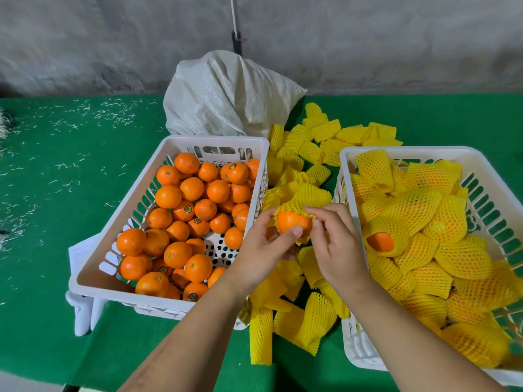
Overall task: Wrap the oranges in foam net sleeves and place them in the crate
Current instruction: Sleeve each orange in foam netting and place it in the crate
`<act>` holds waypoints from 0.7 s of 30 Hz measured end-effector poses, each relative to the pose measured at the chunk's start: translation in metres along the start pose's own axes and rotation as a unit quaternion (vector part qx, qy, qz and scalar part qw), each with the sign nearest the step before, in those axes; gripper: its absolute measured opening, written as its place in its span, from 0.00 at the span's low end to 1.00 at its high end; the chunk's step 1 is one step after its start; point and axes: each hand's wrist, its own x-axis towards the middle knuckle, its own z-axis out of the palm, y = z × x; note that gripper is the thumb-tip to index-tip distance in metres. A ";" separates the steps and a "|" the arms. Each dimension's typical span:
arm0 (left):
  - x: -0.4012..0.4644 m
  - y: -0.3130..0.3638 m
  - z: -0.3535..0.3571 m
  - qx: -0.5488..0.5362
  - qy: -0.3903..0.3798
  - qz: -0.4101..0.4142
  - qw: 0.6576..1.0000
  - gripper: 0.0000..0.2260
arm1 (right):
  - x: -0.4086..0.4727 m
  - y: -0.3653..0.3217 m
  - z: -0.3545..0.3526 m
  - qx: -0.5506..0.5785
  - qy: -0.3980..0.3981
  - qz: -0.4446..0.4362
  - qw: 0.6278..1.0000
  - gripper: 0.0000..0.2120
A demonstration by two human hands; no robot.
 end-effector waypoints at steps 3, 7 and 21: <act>0.003 -0.003 0.003 0.013 0.018 0.017 1.000 0.23 | -0.006 -0.003 -0.001 0.002 -0.018 -0.090 0.996 0.11; 0.005 -0.004 0.004 -0.006 0.077 -0.004 0.997 0.23 | -0.006 -0.006 0.007 0.001 -0.045 -0.007 0.999 0.16; -0.002 0.007 -0.004 -0.001 0.026 0.034 0.999 0.17 | -0.010 -0.006 0.005 0.022 -0.034 -0.050 0.998 0.08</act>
